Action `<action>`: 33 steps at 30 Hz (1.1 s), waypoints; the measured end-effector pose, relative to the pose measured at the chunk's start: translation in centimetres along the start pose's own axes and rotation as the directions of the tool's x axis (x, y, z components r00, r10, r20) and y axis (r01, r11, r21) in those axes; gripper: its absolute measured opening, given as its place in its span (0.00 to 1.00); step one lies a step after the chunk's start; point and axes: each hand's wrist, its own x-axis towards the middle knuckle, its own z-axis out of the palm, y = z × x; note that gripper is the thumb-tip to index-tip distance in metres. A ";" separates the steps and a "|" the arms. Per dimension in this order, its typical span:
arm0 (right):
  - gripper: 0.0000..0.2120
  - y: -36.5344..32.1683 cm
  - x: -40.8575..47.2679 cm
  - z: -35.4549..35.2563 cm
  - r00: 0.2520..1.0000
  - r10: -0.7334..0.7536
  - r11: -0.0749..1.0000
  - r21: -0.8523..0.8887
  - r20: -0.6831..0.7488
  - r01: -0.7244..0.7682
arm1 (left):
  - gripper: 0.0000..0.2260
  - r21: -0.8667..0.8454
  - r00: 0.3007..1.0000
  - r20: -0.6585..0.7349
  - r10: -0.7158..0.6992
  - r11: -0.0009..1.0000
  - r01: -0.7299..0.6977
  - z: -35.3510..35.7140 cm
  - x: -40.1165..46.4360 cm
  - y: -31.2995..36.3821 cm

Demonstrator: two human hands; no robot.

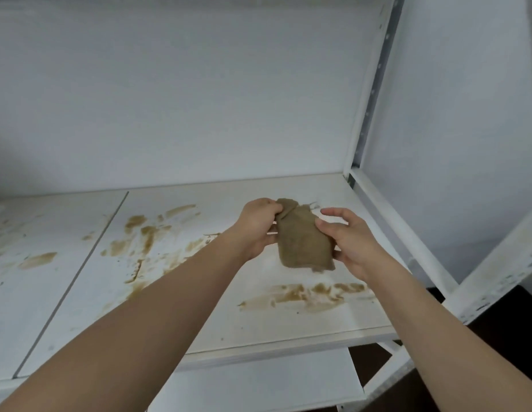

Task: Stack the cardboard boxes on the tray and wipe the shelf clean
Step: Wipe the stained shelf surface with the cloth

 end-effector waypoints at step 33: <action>0.31 7.2 18.9 -3.3 0.999 -0.031 0.248 -0.968 0.028 0.035 | 0.49 0.976 0.995 0.087 0.056 0.196 -0.097 0.6 18.7 -4.9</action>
